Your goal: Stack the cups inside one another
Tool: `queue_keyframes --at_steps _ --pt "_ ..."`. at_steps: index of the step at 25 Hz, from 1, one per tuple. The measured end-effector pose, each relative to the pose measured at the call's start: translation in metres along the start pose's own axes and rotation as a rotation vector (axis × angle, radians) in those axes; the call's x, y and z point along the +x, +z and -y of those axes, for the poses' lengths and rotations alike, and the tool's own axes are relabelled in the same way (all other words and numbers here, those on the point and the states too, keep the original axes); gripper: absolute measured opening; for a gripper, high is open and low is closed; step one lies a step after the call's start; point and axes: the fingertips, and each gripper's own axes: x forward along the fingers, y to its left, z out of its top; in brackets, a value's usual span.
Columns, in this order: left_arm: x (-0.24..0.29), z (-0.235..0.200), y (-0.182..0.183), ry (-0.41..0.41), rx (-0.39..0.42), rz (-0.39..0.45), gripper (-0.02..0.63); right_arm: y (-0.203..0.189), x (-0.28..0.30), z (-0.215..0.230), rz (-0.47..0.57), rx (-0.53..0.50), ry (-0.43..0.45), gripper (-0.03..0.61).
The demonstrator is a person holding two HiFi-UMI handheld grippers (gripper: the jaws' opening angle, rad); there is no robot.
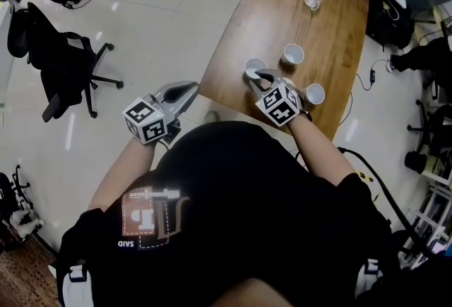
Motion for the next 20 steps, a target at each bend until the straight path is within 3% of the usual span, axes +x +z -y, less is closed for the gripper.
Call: queue_keyframes --at_steps 10,14,20 --pt "-0.011 -0.01 -0.005 0.013 -0.017 -0.004 0.002 -0.026 0.032 -0.009 -0.166 -0.17 0.015 0.086" --pt "-0.009 -0.009 -0.004 0.012 -0.019 -0.009 0.002 -0.026 0.032 -0.008 -0.167 -0.182 0.033 0.029" --pt "0.003 -0.003 0.001 -0.012 -0.007 0.0 0.002 -0.01 0.007 0.004 -0.098 -0.124 0.03 0.028"
